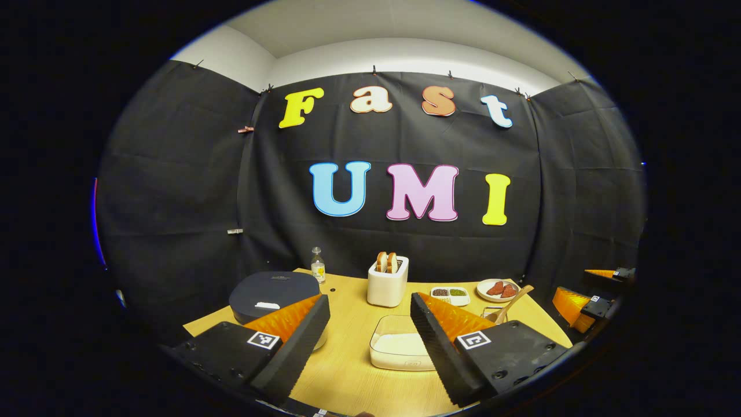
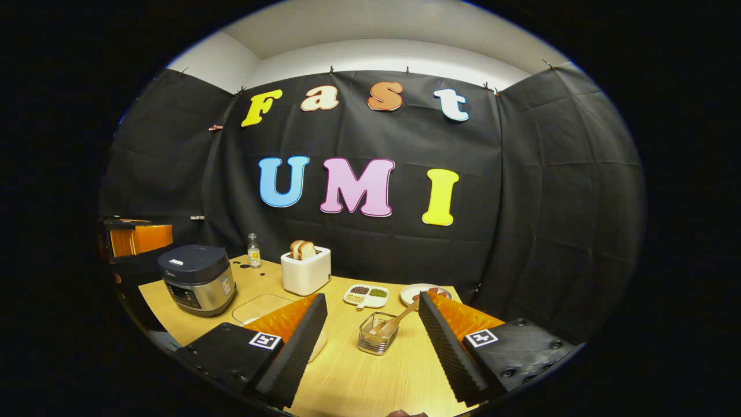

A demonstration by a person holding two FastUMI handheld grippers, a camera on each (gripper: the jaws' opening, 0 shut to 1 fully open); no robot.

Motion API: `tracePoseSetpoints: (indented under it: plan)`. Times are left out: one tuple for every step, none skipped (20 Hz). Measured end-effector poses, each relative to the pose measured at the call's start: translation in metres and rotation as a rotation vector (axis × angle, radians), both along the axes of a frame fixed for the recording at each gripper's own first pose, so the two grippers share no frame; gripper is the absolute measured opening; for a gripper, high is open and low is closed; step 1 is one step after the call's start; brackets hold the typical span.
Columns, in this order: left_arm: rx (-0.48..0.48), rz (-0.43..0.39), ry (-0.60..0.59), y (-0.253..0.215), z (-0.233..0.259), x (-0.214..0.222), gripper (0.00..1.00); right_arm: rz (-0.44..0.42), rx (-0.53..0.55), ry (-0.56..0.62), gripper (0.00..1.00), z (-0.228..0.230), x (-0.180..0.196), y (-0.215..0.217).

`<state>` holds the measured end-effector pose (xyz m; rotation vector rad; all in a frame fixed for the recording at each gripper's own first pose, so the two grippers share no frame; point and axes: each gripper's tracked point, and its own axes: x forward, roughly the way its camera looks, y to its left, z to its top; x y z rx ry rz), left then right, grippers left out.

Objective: Close the left gripper, press the button to open the rice cooker; take a wooden spoon from the chopstick holder with the right hand, scoop a spoonful of rice and pour it into the rice cooker, then put the wooden spoon back into the chopstick holder.

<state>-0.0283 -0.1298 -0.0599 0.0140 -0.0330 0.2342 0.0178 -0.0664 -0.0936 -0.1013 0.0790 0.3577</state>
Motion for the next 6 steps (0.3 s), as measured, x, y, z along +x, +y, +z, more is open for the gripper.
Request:
tracePoseSetpoints:
  plan:
    - [-0.014,-0.002,0.001,-0.0006,-0.0008,0.0001,0.96,-0.004,-0.002,-0.007,0.99,0.0020,0.0002,-0.0007]
    - [-0.023,-0.002,0.002,0.0014,-0.0014,0.0009,0.96,-0.008,-0.001,-0.011,0.99,0.0011,0.0008,-0.0010]
    - [-0.027,0.000,0.000,0.0032,-0.0004,0.0008,0.95,-0.010,0.001,-0.012,0.99,0.0017,0.0018,-0.0002]
    - [-0.028,0.003,-0.004,0.0052,-0.0001,0.0006,0.95,-0.012,0.003,-0.016,0.99,0.0027,0.0021,0.0000]
    - [-0.031,0.001,-0.007,0.0066,0.0014,0.0009,0.95,-0.014,0.002,-0.021,0.99,0.0037,0.0031,0.0003]
    - [-0.035,-0.006,-0.012,0.0061,0.0019,0.0018,0.95,-0.014,0.000,-0.027,0.99,0.0045,0.0031,0.0008]
